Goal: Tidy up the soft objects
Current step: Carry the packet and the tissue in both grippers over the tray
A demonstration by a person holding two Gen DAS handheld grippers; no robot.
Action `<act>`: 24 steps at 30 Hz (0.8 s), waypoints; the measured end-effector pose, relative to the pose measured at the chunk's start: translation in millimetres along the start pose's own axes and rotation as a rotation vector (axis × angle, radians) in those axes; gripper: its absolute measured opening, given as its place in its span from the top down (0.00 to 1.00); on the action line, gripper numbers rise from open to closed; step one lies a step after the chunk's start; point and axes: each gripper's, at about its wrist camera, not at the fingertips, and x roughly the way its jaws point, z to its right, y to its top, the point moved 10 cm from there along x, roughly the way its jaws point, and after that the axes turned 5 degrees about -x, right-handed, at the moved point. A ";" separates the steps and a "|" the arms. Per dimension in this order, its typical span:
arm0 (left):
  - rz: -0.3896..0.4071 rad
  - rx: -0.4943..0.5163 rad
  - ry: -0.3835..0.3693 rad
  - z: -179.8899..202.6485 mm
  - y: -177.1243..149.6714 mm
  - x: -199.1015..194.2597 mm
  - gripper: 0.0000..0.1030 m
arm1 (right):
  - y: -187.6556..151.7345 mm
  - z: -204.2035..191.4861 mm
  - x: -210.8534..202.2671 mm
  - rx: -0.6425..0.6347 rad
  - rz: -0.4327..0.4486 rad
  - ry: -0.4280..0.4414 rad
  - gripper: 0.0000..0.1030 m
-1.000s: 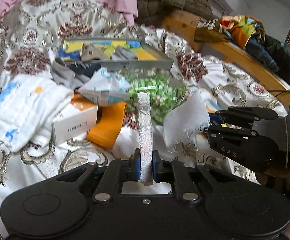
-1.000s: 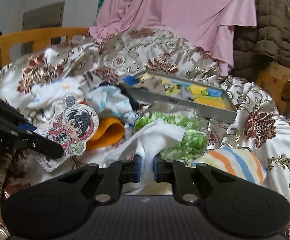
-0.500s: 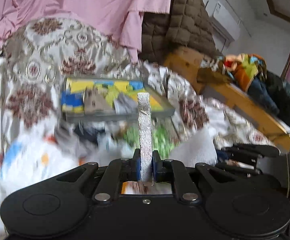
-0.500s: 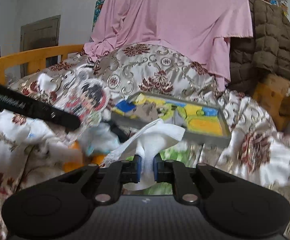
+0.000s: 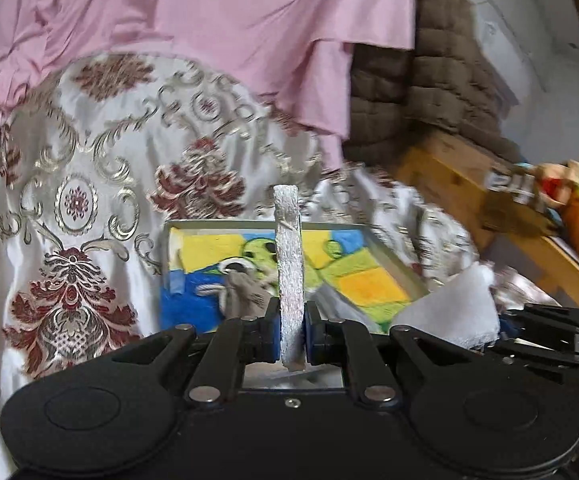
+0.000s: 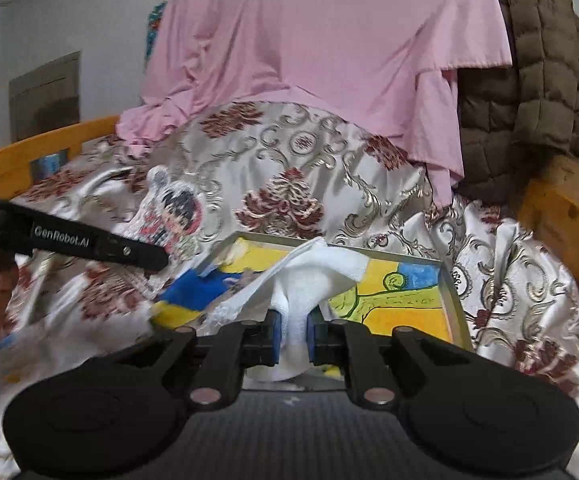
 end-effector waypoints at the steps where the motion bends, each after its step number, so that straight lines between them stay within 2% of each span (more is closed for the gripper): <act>1: -0.010 -0.017 0.002 -6.1 2.8 11.6 0.89 | 0.6 4.4 11.2 0.011 -0.010 -0.001 0.86; 4: -0.041 -0.039 0.011 -17.0 6.0 39.4 0.89 | 0.0 18.6 44.1 0.052 -0.056 -0.008 0.86; 7: -0.089 -0.016 0.022 -21.6 4.0 68.1 0.89 | -4.1 29.5 70.6 0.081 -0.108 -0.010 0.86; 13: -0.147 0.041 0.052 -23.5 -6.0 96.1 0.89 | -12.3 42.0 106.9 0.128 -0.194 -0.018 0.84; 20: -0.158 0.071 0.062 -18.0 -7.0 108.8 0.89 | -10.6 44.4 125.3 0.158 -0.209 -0.026 0.78; 24: -0.164 0.082 0.069 -17.6 -7.1 114.9 0.89 | -7.1 44.2 131.0 0.158 -0.208 -0.030 0.71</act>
